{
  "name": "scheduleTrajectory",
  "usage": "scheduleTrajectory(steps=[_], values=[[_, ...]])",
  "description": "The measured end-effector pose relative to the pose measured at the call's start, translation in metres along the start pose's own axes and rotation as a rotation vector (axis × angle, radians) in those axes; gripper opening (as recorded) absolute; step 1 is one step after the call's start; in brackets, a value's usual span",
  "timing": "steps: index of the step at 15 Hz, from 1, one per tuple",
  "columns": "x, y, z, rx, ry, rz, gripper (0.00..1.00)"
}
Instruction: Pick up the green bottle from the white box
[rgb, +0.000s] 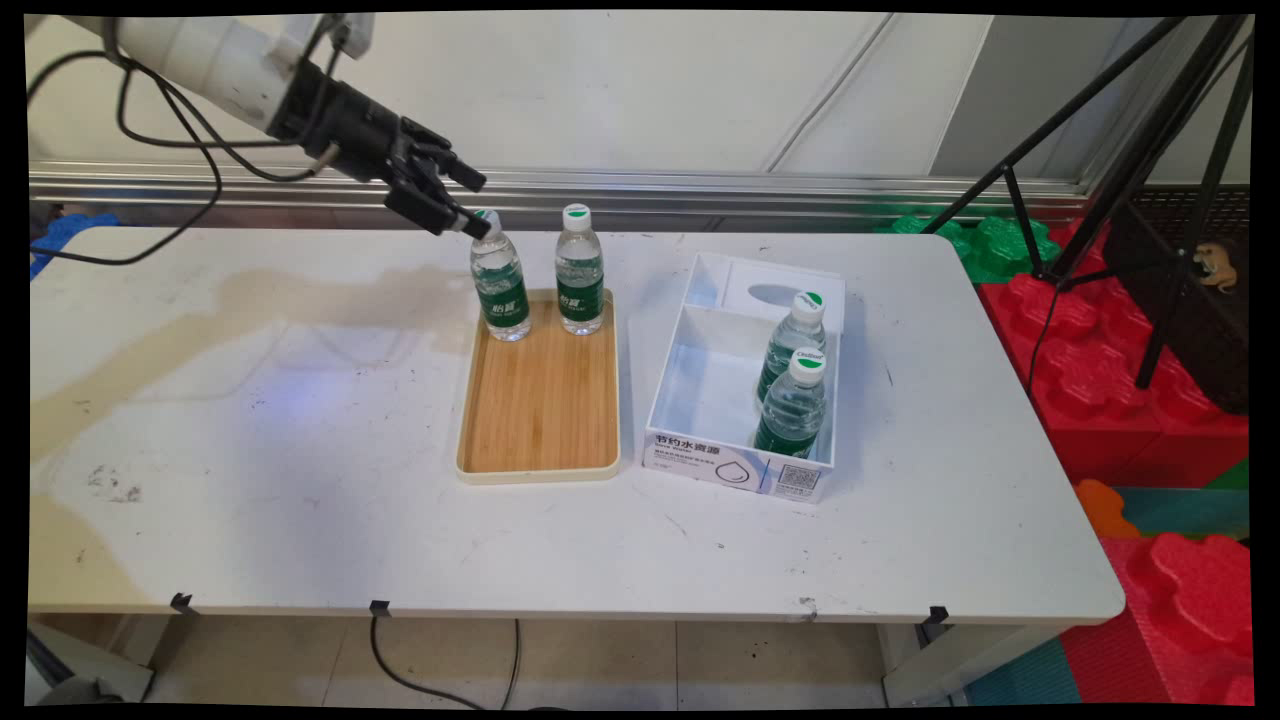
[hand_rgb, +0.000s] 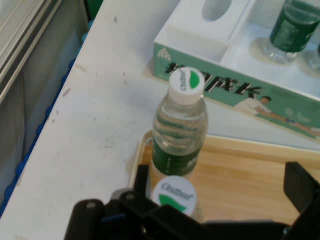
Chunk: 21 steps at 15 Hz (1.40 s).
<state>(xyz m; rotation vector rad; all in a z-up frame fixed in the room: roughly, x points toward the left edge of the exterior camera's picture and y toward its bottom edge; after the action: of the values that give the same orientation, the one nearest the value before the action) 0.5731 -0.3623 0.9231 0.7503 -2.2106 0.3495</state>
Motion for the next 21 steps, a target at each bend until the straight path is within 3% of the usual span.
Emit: scheduleTrajectory(steps=[12, 21], values=[[0.032, 0.038, -0.072, -0.053, 0.040, 0.077, 1.00], [0.054, 0.064, -0.057, -0.112, 0.040, 0.138, 1.00]])
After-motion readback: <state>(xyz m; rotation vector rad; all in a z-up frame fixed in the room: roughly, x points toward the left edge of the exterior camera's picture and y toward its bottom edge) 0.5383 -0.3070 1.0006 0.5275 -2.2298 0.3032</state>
